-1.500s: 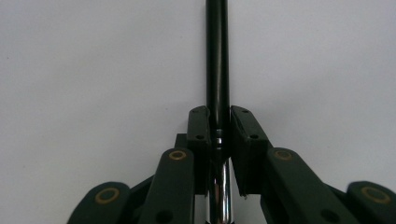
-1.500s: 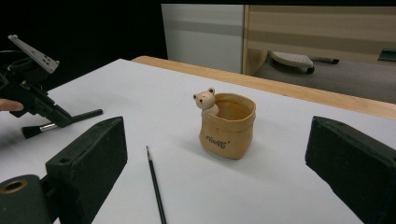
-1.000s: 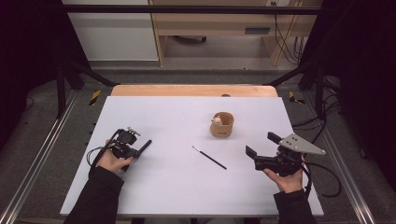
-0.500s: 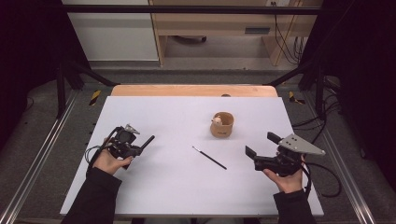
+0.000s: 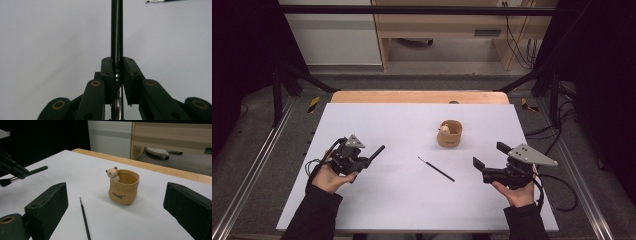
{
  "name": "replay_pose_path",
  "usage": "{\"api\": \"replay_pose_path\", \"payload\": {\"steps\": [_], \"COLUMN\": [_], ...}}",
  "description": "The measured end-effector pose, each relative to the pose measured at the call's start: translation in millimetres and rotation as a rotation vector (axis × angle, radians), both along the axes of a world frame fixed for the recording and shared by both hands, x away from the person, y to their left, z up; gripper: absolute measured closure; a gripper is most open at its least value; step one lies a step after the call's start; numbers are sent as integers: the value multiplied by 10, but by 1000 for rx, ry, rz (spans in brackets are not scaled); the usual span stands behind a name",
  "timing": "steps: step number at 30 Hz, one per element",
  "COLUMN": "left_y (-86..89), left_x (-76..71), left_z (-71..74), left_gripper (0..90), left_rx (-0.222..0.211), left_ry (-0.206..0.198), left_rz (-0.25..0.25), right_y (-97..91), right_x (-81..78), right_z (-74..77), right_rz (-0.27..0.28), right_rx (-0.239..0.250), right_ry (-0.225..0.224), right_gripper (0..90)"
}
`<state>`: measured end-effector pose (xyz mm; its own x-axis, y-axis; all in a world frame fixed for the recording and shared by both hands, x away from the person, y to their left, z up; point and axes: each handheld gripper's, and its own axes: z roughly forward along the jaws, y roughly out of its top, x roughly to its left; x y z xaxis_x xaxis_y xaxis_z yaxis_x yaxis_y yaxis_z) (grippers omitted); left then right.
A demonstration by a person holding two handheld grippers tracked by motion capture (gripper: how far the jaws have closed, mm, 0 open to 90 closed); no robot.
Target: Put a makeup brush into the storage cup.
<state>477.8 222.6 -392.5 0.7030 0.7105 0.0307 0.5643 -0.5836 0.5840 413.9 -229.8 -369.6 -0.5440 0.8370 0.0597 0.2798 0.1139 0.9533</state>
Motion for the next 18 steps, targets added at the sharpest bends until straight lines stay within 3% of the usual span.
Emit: {"api": "replay_pose_path", "payload": {"steps": [7, 18], "left_y": [-98, -281], "left_x": [-111, -257], "left_z": [50, 66], "left_gripper": [789, 789], "left_rx": [-19, -34], "left_ry": [-40, -57], "left_rz": [-35, -117], "right_y": [25, 86], "right_x": [0, 11], "right_z": [-4, -20], "right_rz": [5, 21], "right_rx": [-7, -36], "right_ry": [2, 8], "right_gripper": [61, 60]}}
